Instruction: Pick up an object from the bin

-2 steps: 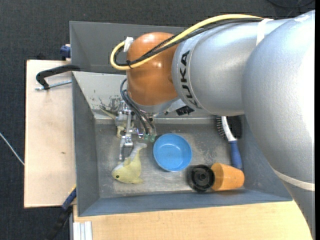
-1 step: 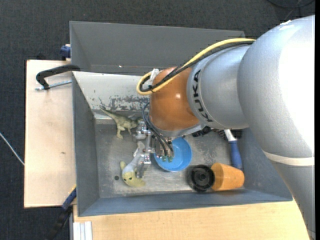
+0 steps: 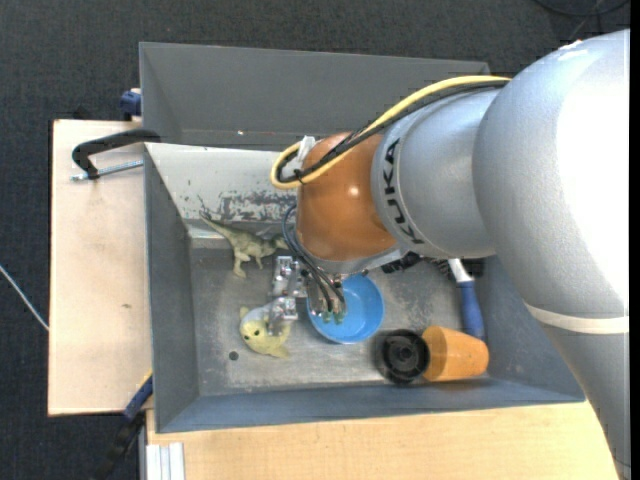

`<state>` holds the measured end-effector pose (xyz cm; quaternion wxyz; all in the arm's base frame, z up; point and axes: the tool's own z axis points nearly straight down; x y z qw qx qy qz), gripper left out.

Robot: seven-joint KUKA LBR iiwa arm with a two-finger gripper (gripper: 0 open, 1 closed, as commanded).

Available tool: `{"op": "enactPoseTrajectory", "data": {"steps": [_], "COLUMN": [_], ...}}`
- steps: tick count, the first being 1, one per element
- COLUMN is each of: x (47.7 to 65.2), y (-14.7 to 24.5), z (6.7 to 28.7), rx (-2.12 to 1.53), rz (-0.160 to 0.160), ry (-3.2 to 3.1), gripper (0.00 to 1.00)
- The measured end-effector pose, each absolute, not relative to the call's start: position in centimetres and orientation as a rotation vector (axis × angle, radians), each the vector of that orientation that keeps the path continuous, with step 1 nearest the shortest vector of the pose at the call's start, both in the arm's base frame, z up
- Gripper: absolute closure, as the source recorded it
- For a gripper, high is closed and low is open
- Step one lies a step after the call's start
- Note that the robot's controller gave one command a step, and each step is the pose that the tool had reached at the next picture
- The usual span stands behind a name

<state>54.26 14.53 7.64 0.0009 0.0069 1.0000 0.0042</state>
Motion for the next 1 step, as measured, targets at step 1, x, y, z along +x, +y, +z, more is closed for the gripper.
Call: {"op": "enactPoseTrajectory", "data": {"steps": [1], "x": [54.48], "y": [14.51], "z": [20.48], "rx": [-0.180], "rz": [0.006], "ry": [3.122], "gripper": [1.00]}}
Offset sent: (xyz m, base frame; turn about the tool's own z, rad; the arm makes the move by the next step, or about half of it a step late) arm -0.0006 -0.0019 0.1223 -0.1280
